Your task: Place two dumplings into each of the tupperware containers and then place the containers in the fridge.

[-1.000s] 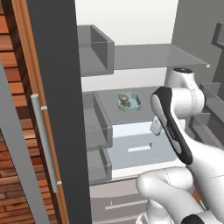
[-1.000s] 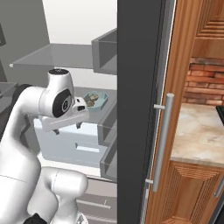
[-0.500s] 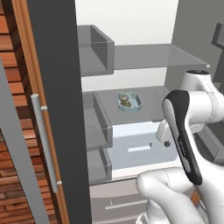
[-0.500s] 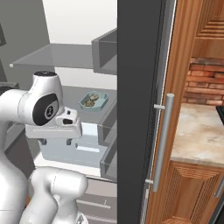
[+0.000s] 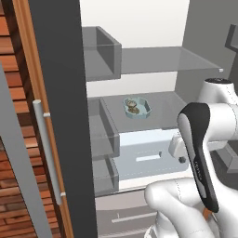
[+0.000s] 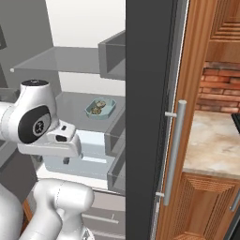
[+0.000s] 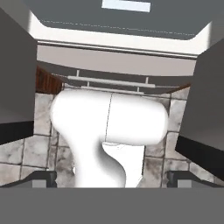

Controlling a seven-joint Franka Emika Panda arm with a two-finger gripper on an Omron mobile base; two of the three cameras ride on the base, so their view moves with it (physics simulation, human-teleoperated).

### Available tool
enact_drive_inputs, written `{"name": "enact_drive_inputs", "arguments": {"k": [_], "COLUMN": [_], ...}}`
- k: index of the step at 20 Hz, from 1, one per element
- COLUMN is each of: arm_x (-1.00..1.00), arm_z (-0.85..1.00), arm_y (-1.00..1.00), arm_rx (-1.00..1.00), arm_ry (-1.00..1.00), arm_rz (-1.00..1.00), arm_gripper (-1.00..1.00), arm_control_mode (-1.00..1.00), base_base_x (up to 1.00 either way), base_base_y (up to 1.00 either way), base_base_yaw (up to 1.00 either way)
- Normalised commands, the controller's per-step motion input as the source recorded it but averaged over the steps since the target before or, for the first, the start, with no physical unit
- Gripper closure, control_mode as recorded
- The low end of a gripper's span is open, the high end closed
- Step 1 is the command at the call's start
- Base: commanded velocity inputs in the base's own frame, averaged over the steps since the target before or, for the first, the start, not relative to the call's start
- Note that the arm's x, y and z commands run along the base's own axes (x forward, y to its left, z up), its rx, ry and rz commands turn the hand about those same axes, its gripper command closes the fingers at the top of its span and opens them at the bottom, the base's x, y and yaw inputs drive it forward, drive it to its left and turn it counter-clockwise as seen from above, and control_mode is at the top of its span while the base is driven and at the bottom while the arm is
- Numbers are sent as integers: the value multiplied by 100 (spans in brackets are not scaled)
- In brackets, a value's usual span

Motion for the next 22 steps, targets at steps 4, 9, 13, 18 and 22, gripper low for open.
{"name": "enact_drive_inputs", "arguments": {"k": [4,9,13,18,22], "arm_x": [0,0,0,0,0], "arm_z": [0,0,0,0,0], "arm_y": [0,0,0,0,0], "arm_rx": [0,0,0,0,0], "arm_ry": [1,4,2,0,0], "arm_rz": [-2,-1,-2,0,0], "arm_gripper": [-100,-100,-100,-100,-100], "arm_control_mode": [-100,-100,-100,100,100], "base_base_x": [0,0,0,-35,-82], "base_base_y": [0,0,0,0,-11], "base_base_yaw": [0,0,0,0,12]}}
